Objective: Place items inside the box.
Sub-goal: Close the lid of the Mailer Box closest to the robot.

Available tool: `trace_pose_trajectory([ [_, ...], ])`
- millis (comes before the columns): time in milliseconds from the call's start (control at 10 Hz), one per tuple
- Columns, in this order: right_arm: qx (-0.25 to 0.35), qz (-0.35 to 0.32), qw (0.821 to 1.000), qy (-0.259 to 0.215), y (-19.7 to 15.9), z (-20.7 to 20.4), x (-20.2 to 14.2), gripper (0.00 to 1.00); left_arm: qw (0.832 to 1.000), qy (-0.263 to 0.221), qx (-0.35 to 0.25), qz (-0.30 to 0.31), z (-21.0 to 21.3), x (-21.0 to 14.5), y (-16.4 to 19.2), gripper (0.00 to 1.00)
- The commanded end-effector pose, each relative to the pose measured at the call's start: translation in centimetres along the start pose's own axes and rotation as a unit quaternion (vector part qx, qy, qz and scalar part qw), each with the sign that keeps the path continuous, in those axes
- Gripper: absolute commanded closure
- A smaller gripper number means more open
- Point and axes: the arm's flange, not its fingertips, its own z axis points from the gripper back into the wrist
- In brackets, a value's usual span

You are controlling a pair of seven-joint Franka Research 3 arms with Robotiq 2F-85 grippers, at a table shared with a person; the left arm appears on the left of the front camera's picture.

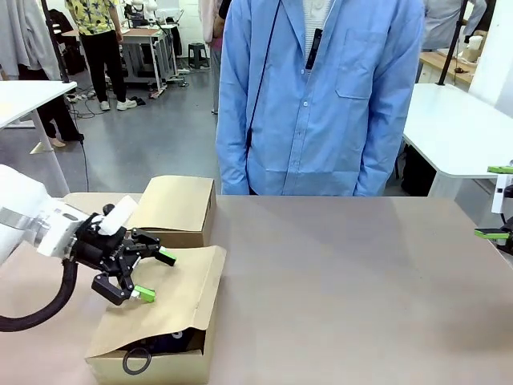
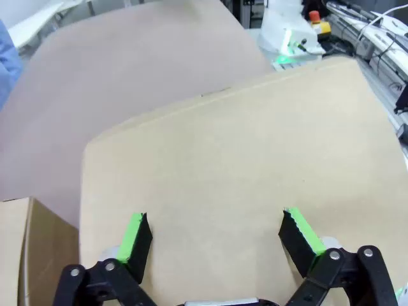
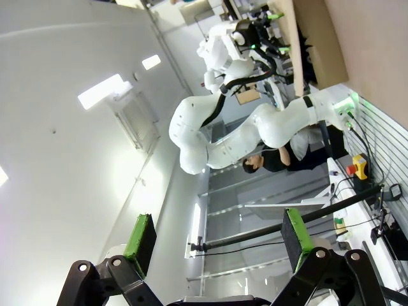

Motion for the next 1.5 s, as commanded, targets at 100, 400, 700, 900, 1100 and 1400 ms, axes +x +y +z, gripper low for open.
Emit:
trace_pose_trajectory([
  [100, 0.004, 0.008, 1.000, 0.001, 0.3, 0.1, -0.1, 0.00, 0.999, 0.036, 0.007, 0.015, -2.2, -0.3, -6.9, 0.00],
  [400, 0.004, 0.008, 1.000, 0.001, 0.3, 0.1, -0.1, 0.00, 0.999, 0.001, -0.002, 0.036, 2.0, 2.4, -6.9, 0.00],
  [700, 0.004, 0.008, 1.000, 0.001, 0.3, 0.1, -0.1, 0.00, 0.992, -0.067, -0.046, 0.095, 11.2, 5.8, -8.2, 0.00],
  [900, 0.004, 0.008, 1.000, 0.001, 0.3, 0.1, -0.1, 0.00, 0.973, -0.126, -0.034, 0.192, 15.5, 5.4, -8.2, 0.00],
  [1100, 0.004, 0.008, 1.000, 0.001, 0.3, 0.1, -0.1, 0.00, 0.870, -0.200, 0.061, 0.446, 21.0, 3.6, -7.1, 0.00],
  [1400, 0.004, 0.008, 1.000, 0.001, 0.3, 0.1, -0.1, 0.00, 0.676, -0.358, 0.056, 0.641, 28.4, -3.5, -3.7, 0.00],
])
